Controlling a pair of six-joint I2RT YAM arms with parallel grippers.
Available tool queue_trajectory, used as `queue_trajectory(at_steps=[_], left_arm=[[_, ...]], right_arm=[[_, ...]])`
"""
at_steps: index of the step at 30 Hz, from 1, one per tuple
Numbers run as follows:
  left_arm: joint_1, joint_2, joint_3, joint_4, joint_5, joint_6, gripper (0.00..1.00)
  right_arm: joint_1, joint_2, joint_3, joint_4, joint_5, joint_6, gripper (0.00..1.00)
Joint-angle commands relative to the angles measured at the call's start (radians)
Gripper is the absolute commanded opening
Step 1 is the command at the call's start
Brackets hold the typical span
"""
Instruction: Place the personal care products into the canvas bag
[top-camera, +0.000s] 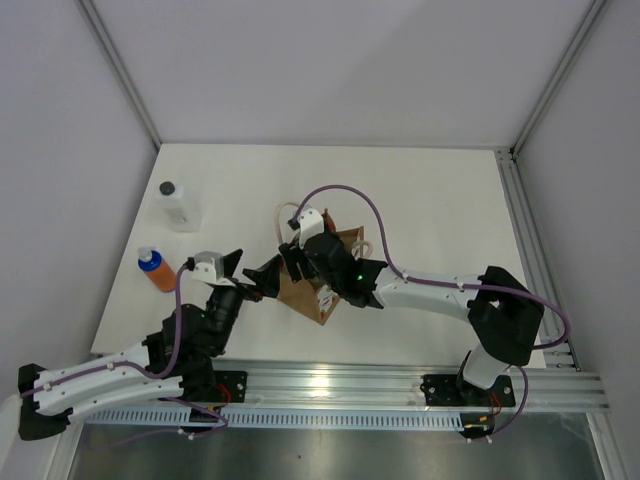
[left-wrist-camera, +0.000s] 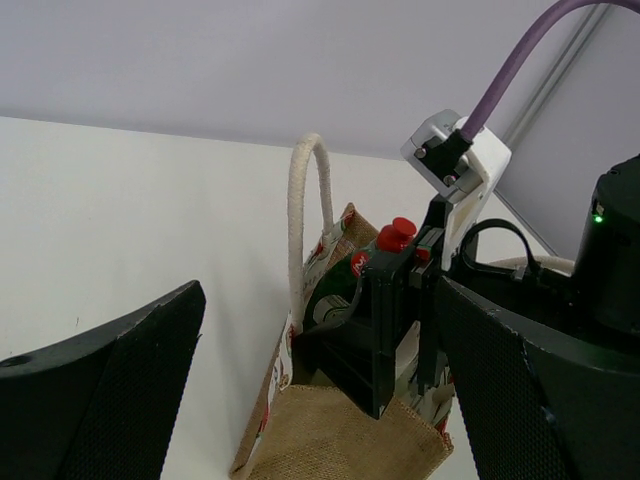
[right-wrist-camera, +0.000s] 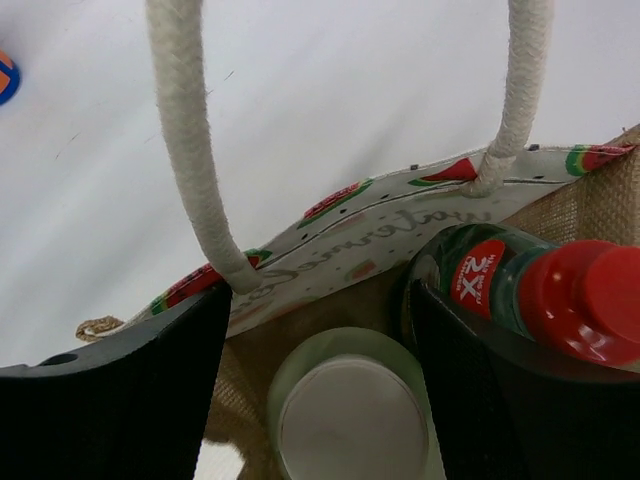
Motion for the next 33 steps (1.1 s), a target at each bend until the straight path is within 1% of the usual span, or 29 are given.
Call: queue_trajectory(at_steps=[1,5,6,9,10,12,13,16,17,19,20,21,22,23,24,25,27,28,30,31,33], left_arm=[[0.008,-0.005,-0.009,0.025,-0.009,-0.016,0.99],[0.006,0.015,-0.002,0.030,-0.012,-0.007,0.99],[0.008,0.023,-0.001,0.028,-0.012,-0.005,0.99],[0.008,0.040,0.001,0.033,-0.014,0.004,0.99],[0.009,0.046,0.008,0.035,-0.011,0.007,0.99],[0.009,0.064,0.010,0.041,-0.008,0.016,0.99],[0.011,0.071,0.013,0.038,-0.008,0.016,0.99],[0.011,0.100,0.025,0.025,-0.024,0.001,0.99],[0.014,0.106,0.028,0.000,-0.041,-0.031,0.99],[0.035,0.124,0.057,-0.027,-0.098,-0.082,0.99],[0.085,0.127,0.074,-0.122,-0.091,-0.158,0.99],[0.118,0.130,0.143,-0.178,-0.081,-0.207,0.99],[0.153,0.146,0.166,-0.242,-0.072,-0.259,0.99],[0.231,0.156,0.218,-0.387,-0.062,-0.387,0.99],[0.276,0.170,0.240,-0.445,-0.037,-0.433,0.99],[0.363,0.189,0.317,-0.523,-0.011,-0.451,0.99],[0.447,0.253,0.375,-0.614,0.040,-0.471,0.99],[0.527,0.273,0.454,-0.677,0.055,-0.444,0.99],[0.601,0.314,0.488,-0.702,0.081,-0.398,0.99],[0.676,0.319,0.511,-0.725,0.084,-0.370,0.99],[0.762,0.328,0.537,-0.749,0.087,-0.370,0.99]], right_arm=[[0.013,-0.091,0.061,-0.030,0.024,-0.032,0.75],[0.013,-0.222,0.066,-0.078,0.067,-0.049,0.76],[0.011,-0.280,0.057,-0.095,0.078,-0.052,0.76],[0.010,-0.351,0.040,-0.121,0.110,-0.052,0.76],[0.010,-0.396,0.025,-0.162,0.113,-0.045,0.77],[0.010,-0.440,0.008,-0.187,0.128,-0.026,0.77],[0.010,-0.491,-0.021,-0.205,0.136,0.000,0.77],[0.008,-0.577,-0.093,-0.205,0.157,0.035,0.76],[0.010,-0.641,-0.151,-0.202,0.162,0.052,0.76],[0.010,-0.706,-0.208,-0.184,0.161,0.052,0.77],[0.011,-0.736,-0.236,-0.176,0.158,0.041,0.77],[0.010,-0.791,-0.282,-0.164,0.157,0.041,0.77],[0.010,-0.818,-0.302,-0.158,0.162,0.041,0.77],[0.010,-0.839,-0.321,-0.149,0.162,0.050,0.77],[0.011,-0.880,-0.354,-0.140,0.153,0.075,0.77],[0.010,-0.896,-0.374,-0.094,0.112,0.081,0.77],[0.010,-0.927,-0.438,-0.048,0.087,0.095,0.77],[0.010,-0.928,-0.456,-0.038,0.085,0.101,0.77],[0.010,-0.919,-0.476,-0.028,0.098,0.115,0.77],[0.010,-0.898,-0.480,-0.023,0.098,0.121,0.77],[0.010,-0.870,-0.471,-0.027,0.069,0.121,0.77]])
